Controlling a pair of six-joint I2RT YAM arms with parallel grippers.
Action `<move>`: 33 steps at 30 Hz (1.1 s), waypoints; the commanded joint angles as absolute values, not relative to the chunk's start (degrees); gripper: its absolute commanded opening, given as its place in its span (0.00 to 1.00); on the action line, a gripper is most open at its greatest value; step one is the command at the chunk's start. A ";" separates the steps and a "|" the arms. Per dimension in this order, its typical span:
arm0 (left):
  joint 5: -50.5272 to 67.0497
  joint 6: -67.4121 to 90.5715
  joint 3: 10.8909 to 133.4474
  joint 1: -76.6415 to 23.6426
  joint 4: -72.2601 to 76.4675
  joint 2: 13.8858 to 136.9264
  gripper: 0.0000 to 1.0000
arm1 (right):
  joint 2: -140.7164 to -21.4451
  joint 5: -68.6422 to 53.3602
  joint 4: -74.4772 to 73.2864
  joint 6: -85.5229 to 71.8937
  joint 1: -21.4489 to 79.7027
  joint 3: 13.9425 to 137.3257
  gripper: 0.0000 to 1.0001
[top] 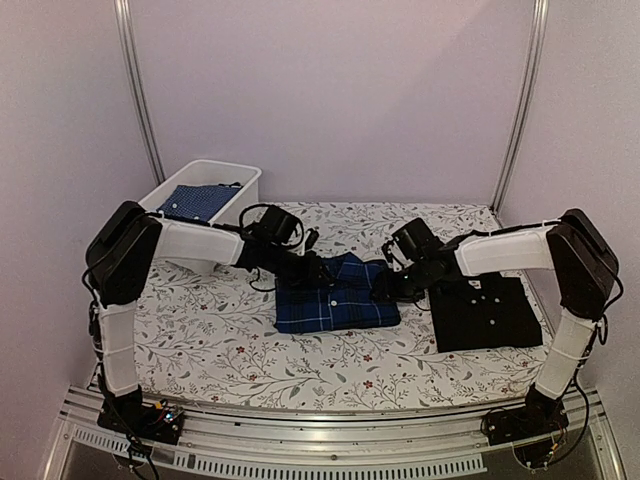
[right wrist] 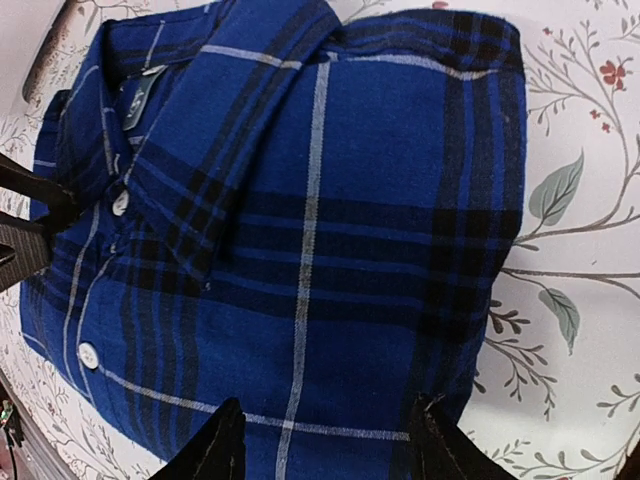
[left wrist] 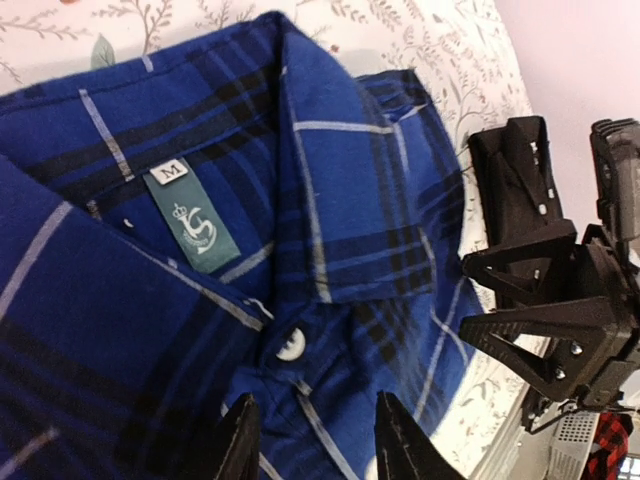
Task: Fold and stack the long sleeve shirts
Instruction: Smooth out the square-folded shirt at the center of the board, then move the square-folded shirt to the center of the board.
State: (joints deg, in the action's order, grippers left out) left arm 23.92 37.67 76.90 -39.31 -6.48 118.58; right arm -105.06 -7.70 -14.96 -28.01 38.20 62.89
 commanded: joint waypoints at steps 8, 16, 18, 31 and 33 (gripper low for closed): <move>24.47 38.50 63.19 -35.31 -8.11 98.81 0.43 | -96.94 -8.01 -16.78 -26.78 34.14 60.07 0.58; 27.93 40.20 50.84 -31.22 -4.32 95.12 0.46 | -97.47 -7.67 -17.61 -26.50 32.98 59.25 0.56; 28.98 39.91 50.25 -31.01 -4.32 96.09 0.46 | -97.25 -7.24 -17.91 -26.46 32.96 58.88 0.56; 22.58 39.57 53.17 -34.24 -8.12 102.02 0.45 | -95.46 -6.94 -18.35 -26.55 32.87 57.41 0.56; 20.88 39.49 54.07 -34.63 -9.13 102.69 0.45 | -95.37 -6.86 -18.36 -26.54 32.92 57.39 0.56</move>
